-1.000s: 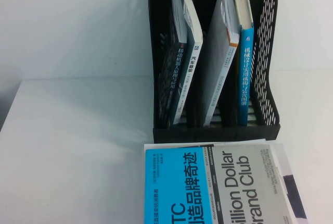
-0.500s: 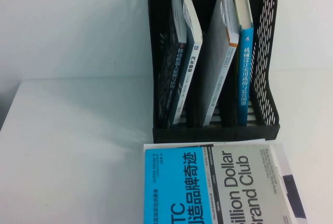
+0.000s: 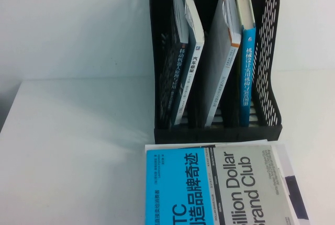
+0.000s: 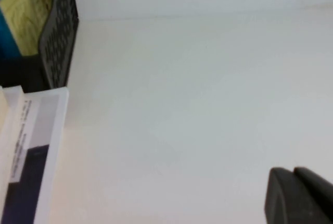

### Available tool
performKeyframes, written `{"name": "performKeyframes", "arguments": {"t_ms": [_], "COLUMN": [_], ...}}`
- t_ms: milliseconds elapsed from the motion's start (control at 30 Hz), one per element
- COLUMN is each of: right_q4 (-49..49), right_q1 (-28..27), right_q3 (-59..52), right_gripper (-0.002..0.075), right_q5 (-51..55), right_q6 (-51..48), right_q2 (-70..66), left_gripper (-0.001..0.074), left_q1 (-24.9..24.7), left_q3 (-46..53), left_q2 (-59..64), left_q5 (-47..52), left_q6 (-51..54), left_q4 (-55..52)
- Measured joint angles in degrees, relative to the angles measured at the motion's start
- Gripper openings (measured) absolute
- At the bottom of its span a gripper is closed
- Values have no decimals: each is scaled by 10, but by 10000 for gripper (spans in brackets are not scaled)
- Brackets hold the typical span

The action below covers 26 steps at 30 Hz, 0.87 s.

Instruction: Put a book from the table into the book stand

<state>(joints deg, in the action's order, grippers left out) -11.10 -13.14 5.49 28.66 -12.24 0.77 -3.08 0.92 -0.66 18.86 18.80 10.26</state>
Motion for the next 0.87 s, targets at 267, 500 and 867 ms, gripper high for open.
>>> {"name": "performKeyframes", "arguments": {"t_ms": [267, 500, 867], "right_q4": [-52, -61, -71], "right_q1": [14, 121, 129], "right_q3": [-60, -63, -63], "right_gripper": [-3, -3, -3], "right_q5": [-49, -59, -60], "right_q6": [-2, -60, -83], "right_q2": [0, 0, 0], "left_gripper": [-2, -2, -2], "left_q1": [0, 0, 0], "left_q3": [0, 0, 0], "left_q2": [0, 0, 0], "left_q5": [0, 0, 0], "left_q6": [0, 2, 2], "left_q4": [0, 0, 0]}}
